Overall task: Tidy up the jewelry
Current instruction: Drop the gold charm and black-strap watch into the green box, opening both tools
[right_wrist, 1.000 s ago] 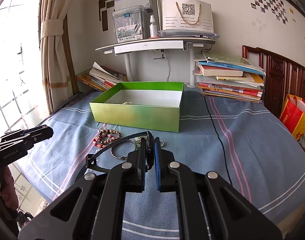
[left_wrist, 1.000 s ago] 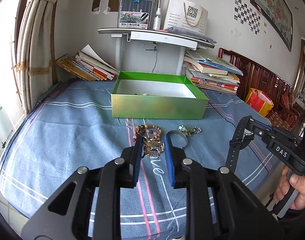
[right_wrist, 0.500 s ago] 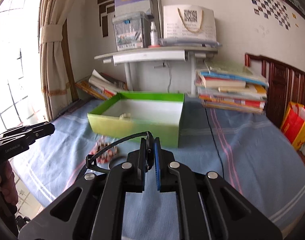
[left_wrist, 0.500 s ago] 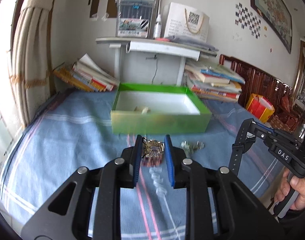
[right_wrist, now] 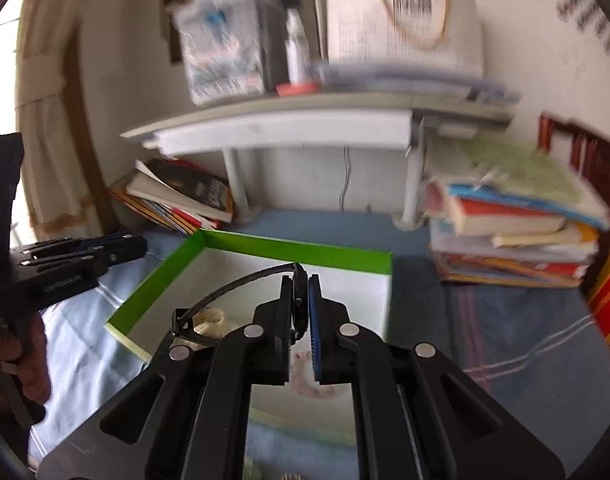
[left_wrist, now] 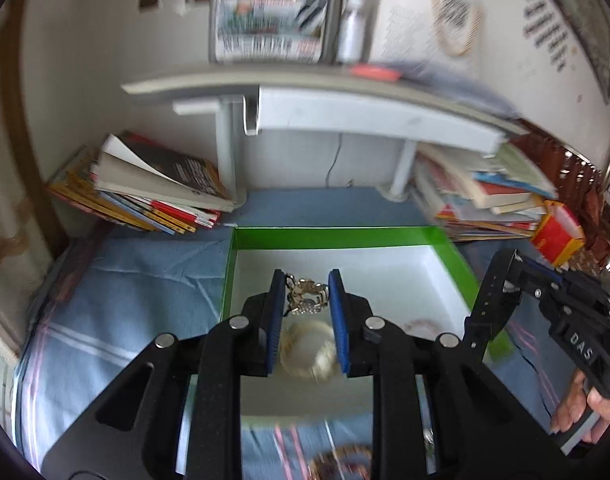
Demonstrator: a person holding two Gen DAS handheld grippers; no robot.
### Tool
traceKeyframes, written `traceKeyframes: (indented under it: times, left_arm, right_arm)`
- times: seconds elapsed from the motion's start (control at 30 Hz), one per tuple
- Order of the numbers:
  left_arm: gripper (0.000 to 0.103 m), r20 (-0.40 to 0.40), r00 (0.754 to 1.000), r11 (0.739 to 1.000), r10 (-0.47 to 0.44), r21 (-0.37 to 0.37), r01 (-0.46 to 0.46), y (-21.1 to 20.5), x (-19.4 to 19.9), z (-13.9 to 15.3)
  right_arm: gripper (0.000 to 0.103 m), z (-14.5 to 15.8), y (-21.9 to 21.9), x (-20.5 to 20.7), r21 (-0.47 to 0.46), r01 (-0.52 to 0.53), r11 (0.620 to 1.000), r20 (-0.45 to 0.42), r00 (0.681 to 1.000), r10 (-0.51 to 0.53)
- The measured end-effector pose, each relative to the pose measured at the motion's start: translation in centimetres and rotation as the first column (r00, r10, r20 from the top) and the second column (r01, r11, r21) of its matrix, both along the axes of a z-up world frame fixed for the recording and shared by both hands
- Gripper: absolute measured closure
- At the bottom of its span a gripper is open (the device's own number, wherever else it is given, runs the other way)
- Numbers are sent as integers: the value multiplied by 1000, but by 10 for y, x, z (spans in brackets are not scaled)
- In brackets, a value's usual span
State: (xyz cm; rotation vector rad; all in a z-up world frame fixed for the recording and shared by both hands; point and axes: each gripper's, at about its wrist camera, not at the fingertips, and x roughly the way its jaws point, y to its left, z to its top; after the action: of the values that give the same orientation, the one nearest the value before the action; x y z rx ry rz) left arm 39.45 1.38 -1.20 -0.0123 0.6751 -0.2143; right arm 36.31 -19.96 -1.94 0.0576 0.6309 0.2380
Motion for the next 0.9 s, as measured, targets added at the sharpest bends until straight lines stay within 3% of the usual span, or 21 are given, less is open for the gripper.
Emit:
traceKeyframes:
  times: [0.1,0.27,0.3,0.33,0.37,0.4,0.53,0.67,0.8,0.9]
  left_arm:
    - [81,-82,997,1000,17,21,-15,-5,46,-25]
    - [80,-119,992,998,46,51,-40,-6,70,-49]
    - [67,-110,993,998,51,53,-45,-6,70,-49]
    - [39,-91,994,997,64,55,-59,-4,68,-47]
    - [30,-62,995,995,83,55,-79,-1,64,-42]
    - [25,-7,995,994,100,40,-99,3,54,-33]
    - [23,103,991,996,90,-12,-90,17,9,6]
    - [10,277,956,994,100,-66,-85,36,-80,43]
    - [5,348,933,995,91,-59,-75,44,-166,43]
    - [4,346,931,993,118,-58,-105,46,-218,24]
  right_arm:
    - [95,-16,0,37,1,32,999,-71,997,-32]
    - [92,-27,1,59,-26,58,998,-109,992,-61]
    - [77,-28,2,60,-37,59,998,-111,992,-63]
    - [51,-28,3,59,-41,67,997,-103,992,-71]
    - [43,-23,0,52,-39,94,995,-70,993,-96]
    - [38,-19,-2,46,-31,106,994,-43,993,-108]
    - [33,13,-14,1,51,91,995,58,994,-94]
    - [21,46,-28,-80,98,78,992,219,971,-98]
    - [11,57,-31,-164,99,60,993,325,941,-89]
    - [11,47,-27,-205,88,50,995,314,947,-75]
